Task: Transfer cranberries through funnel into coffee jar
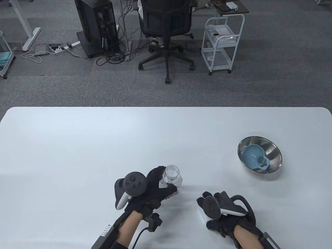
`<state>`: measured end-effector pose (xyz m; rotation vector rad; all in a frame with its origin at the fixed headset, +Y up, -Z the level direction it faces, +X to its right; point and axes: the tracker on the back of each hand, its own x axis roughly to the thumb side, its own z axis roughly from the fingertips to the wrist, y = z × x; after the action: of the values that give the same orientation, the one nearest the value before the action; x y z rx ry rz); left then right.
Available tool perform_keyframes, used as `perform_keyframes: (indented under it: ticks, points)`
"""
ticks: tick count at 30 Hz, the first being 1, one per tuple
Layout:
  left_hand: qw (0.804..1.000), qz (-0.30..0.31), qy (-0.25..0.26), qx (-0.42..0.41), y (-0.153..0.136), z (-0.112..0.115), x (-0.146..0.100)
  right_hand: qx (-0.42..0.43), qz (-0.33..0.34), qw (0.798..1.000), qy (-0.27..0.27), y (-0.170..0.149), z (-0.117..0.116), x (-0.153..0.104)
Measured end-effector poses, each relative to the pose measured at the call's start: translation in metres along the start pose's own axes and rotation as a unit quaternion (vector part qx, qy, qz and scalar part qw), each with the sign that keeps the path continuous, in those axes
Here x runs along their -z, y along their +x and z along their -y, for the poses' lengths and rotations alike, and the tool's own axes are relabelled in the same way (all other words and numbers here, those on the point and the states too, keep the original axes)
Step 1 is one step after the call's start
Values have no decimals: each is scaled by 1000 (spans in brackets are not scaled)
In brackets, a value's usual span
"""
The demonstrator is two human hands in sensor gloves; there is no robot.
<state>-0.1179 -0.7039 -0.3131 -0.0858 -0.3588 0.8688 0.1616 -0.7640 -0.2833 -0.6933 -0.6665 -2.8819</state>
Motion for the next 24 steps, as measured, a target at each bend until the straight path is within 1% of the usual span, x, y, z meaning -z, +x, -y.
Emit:
perform_keyframes:
  ticks: [3, 5, 8, 12, 15, 18, 21, 24]
  points:
    - [1000, 9, 10, -1, 0, 0, -8, -21, 2, 999, -35, 3, 2, -1]
    - [1000, 14, 11, -2, -1, 1, -11, -38, 6, 998, -44, 3, 3, -2]
    - [1000, 19, 14, -7, -2, 3, -18, -22, 11, 998, -56, 2, 6, -4]
    - [999, 30, 18, 0, 0, 3, -25, 18, 2, 996, -86, -4, 21, -13]
    - [999, 33, 17, -7, 0, 4, -28, 48, -4, 991, -123, -8, 42, -25]
    - [999, 35, 14, -6, 0, 4, -31, 73, -11, 984, -164, -13, 69, -40]
    - [999, 35, 14, -12, -1, 5, -32, 94, -13, 976, -197, -15, 97, -54]
    - [999, 34, 11, -15, -2, 7, -32, 101, -11, 970, -221, -13, 118, -64]
